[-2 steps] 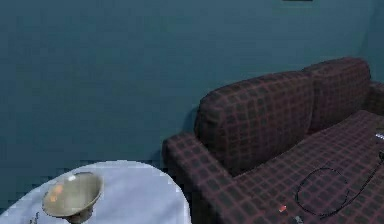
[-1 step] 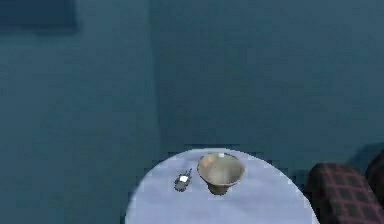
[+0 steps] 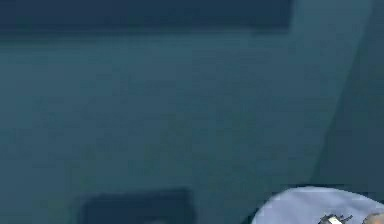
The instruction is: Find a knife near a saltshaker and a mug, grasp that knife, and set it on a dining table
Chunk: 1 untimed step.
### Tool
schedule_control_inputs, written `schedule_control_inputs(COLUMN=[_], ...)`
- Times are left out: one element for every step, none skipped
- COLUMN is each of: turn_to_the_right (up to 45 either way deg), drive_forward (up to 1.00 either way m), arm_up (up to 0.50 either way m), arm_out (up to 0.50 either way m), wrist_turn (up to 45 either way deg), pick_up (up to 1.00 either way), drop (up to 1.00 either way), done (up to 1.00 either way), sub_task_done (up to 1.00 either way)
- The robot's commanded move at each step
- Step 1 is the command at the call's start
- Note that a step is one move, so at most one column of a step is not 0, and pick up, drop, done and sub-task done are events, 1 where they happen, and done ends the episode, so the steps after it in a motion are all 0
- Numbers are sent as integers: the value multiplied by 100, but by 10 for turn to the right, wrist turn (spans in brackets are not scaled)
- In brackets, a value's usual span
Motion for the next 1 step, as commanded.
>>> schedule_control_inputs(turn_to_the_right=[-150], drive_forward=[0], arm_up=[0], arm_out=[0], wrist_turn=[0], pick_up=[0], drop=[0], done=[0], sub_task_done=[0])
